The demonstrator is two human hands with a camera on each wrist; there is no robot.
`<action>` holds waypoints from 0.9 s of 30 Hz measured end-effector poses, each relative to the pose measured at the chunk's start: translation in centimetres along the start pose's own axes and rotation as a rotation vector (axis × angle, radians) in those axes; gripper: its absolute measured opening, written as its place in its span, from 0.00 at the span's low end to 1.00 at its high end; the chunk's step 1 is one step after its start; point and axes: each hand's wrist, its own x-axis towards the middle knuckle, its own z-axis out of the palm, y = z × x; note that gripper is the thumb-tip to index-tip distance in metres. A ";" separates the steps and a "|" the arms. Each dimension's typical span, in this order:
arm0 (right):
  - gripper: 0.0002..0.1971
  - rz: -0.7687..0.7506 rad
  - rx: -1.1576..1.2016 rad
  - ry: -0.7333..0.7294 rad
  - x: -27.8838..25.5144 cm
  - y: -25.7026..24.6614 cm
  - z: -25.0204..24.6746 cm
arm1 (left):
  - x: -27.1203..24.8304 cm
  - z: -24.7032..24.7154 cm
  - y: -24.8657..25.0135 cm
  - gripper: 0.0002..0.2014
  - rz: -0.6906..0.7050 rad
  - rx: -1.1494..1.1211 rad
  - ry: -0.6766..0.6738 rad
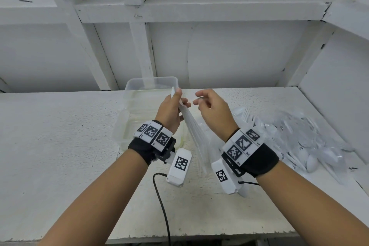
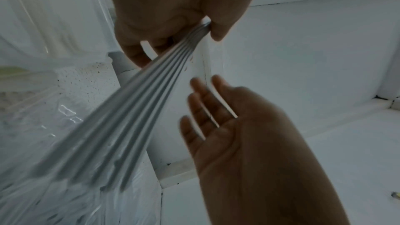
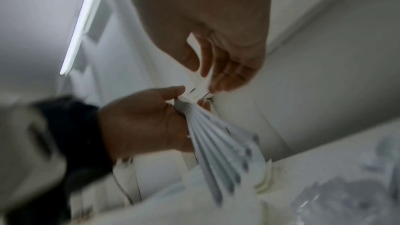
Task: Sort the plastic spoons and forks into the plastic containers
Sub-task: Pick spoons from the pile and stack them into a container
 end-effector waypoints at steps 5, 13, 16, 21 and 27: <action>0.26 -0.123 -0.618 -0.215 -0.9 1.5 2.3 | 0.3 0.0 0.3 0.18 -0.039 -0.058 0.078; 0.20 -0.283 -0.744 -0.162 1.0 0.3 4.4 | 0.0 -3.6 2.8 0.19 -0.060 0.197 0.030; 0.17 -0.255 -0.704 -0.205 3.0 -0.6 4.8 | 0.1 -7.3 5.4 0.25 -0.065 0.537 0.067; 0.15 -0.226 -0.815 -0.508 6.2 -0.7 7.7 | 1.6 -15.4 7.4 0.22 -0.060 1.354 0.199; 0.16 -0.201 -0.916 -0.897 6.4 -0.1 12.0 | 1.6 -18.8 4.9 0.23 -0.390 1.019 0.128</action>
